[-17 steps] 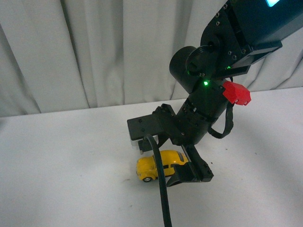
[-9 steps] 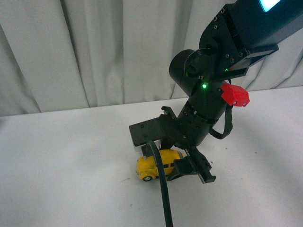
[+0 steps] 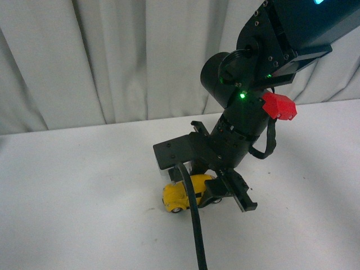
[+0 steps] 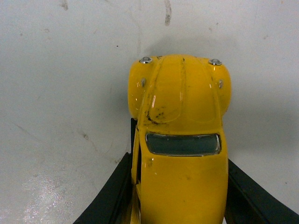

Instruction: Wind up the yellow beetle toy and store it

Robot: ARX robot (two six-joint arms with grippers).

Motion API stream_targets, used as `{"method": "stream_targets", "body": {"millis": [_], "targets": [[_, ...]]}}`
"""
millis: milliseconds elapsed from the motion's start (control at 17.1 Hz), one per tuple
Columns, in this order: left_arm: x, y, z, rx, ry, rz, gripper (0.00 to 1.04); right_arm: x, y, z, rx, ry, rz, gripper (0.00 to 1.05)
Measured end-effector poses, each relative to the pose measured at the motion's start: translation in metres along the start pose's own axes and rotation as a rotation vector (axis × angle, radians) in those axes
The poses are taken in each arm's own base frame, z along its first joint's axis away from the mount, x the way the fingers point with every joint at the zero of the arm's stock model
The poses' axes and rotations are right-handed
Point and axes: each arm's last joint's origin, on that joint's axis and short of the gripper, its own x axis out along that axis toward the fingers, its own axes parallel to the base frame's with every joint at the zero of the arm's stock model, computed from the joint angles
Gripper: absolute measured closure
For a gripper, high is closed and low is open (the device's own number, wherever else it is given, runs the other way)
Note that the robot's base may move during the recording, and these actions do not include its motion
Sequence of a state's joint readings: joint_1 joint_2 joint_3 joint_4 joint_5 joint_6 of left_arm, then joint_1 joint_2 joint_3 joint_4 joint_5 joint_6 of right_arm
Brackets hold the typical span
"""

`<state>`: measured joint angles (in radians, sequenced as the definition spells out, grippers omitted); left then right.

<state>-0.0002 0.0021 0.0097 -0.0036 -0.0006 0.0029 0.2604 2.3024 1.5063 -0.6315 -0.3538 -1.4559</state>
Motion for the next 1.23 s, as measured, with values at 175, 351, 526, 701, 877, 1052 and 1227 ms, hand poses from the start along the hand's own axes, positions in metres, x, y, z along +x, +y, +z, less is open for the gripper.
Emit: {"method": "stream_targets", "body": {"millis": [175,351,526,701,877,1052,1227], "targets": [[0.000,0.000,0.000,0.000,0.000,0.000,0.07,-0.001,0.000,-0.003,0.002,0.003,-0.004,0.62],[0.000,0.000,0.000,0.000,0.000,0.000,0.07,-0.002,-0.001,-0.010,0.000,0.002,-0.010,0.62],[0.000,0.000,0.000,0.000,0.000,0.000,0.07,-0.008,0.002,-0.027,0.002,-0.002,-0.019,0.62],[0.000,0.000,0.000,0.000,0.000,0.000,0.07,-0.014,0.008,-0.042,-0.006,-0.003,-0.035,0.62],[0.000,0.000,0.000,0.000,0.000,0.001,0.07,-0.019,0.015,-0.055,-0.020,-0.009,-0.033,0.62],[0.000,0.000,0.000,0.000,0.000,0.000,0.07,-0.026,0.024,-0.075,-0.031,-0.012,-0.031,0.62],[0.000,0.000,0.000,0.000,0.000,0.000,0.07,-0.034,0.035,-0.093,-0.007,-0.007,-0.030,0.62]]}}
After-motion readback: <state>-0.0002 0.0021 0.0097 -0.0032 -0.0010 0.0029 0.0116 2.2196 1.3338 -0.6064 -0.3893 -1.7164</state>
